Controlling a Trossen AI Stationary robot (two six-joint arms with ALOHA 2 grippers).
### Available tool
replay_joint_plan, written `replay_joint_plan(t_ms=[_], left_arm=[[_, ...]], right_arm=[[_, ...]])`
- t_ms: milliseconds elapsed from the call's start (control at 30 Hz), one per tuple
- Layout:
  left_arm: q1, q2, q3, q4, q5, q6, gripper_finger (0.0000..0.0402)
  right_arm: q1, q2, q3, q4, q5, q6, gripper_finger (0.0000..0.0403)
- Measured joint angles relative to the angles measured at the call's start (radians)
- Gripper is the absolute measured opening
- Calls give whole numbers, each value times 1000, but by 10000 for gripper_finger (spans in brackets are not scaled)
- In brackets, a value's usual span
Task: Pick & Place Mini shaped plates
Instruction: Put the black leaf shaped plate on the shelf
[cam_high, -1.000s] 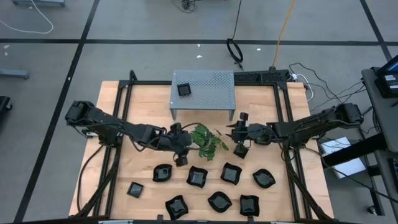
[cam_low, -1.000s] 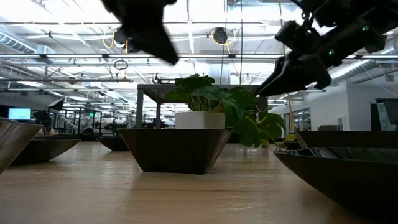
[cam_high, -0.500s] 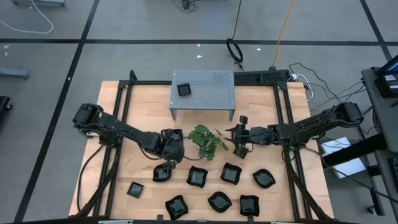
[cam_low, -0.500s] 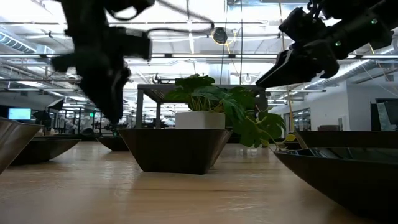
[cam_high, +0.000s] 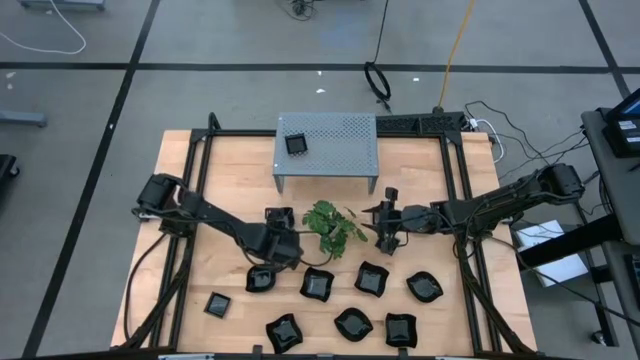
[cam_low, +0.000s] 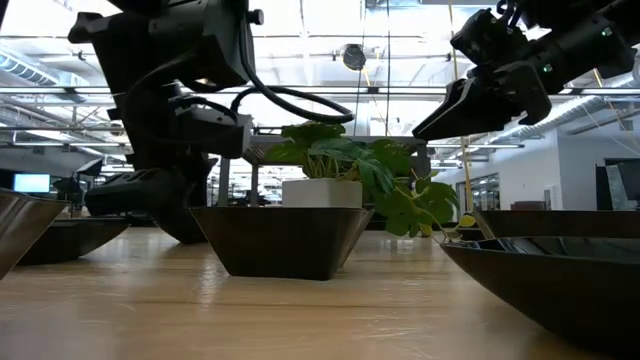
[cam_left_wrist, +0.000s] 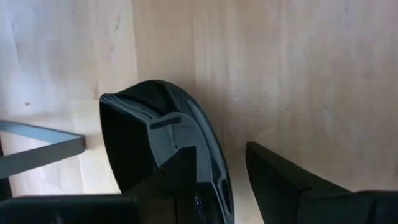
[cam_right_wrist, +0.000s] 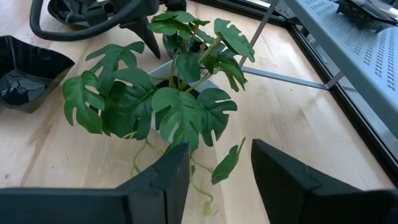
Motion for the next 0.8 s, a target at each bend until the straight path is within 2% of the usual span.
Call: replay_joint_plan(t_ms=[133,233,500,800], left_arm=[[1,5,-1,15,-40,-14,143],[9,6,-2,14,-46,-12,124],[36,6,-2,13,-9,-11,11],[21,4,21,-15,50,-15,5]], right_arm=[[0,0,0,-1,0,2,157],[0,0,0,-4,0,2,157],[0,0,0,-6,0,0,157],[0,0,0,-11,-1,0,157]])
